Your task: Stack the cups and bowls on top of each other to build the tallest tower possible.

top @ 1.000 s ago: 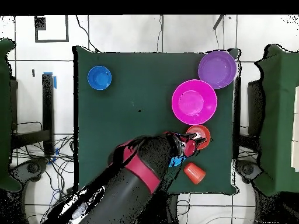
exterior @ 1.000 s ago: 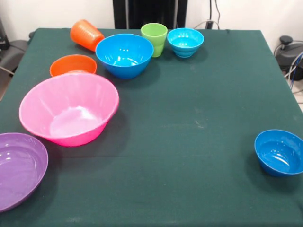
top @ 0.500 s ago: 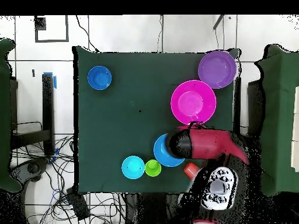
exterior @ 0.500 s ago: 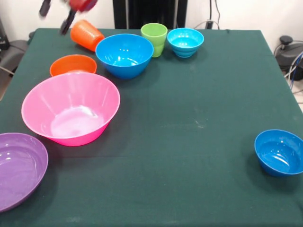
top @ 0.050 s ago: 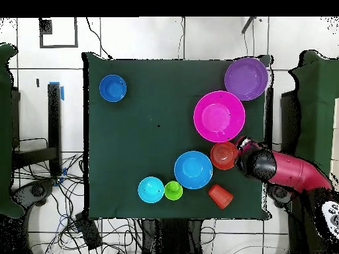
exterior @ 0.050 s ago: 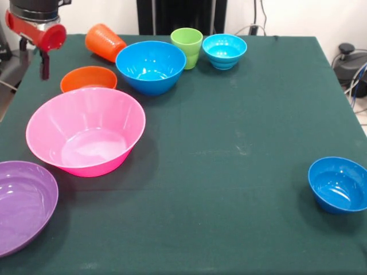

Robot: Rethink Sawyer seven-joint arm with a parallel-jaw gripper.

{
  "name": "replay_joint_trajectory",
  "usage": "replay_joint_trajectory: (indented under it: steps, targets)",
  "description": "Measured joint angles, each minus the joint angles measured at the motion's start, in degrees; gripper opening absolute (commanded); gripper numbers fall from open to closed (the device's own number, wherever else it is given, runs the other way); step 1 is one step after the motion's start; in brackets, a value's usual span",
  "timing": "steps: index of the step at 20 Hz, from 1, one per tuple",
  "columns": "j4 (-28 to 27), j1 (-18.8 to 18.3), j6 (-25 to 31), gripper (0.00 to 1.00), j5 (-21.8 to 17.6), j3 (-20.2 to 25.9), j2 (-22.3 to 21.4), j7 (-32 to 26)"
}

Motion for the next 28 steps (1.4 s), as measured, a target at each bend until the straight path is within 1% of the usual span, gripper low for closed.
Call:
replay_joint_trajectory:
  steps: [3, 5, 6, 9, 11, 12, 15, 16, 20, 22, 23, 25, 28]
  targets:
    - [0.8, -1.3, -0.7, 1.0, -0.7, 3.0, -0.2, -0.1]
    - [1.4, -2.2, -1.3, 1.0, -1.2, 6.1, -0.4, -0.1]
    - [1.9, -3.0, -1.6, 1.0, -1.6, 8.8, -0.3, -0.1]
    - [2.3, -4.2, -1.9, 1.0, -2.1, 12.0, -0.1, -0.1]
    - [2.5, -6.0, -2.0, 1.0, -2.7, 15.6, 0.6, -0.1]
    - [2.7, -8.9, -2.0, 1.0, -3.1, 20.3, 2.0, -0.6]
    - [2.8, -11.8, -1.3, 1.0, -3.0, 24.3, 3.6, -1.6]
    - [2.8, -15.1, 0.9, 1.0, -2.8, 28.5, 5.7, -3.5]
    - [2.7, -18.9, 5.8, 1.0, -2.2, 33.1, 8.4, -7.3]
    - [2.6, -20.9, 9.9, 1.0, -2.0, 35.4, 10.0, -10.4]
    - [2.6, -22.1, 13.1, 1.0, -2.0, 36.9, 11.2, -13.0]
    - [2.6, -22.9, 16.1, 1.0, -2.0, 38.3, 12.4, -15.8]
    - [2.6, -23.2, 18.0, 1.0, -2.0, 39.5, 13.5, -17.8]
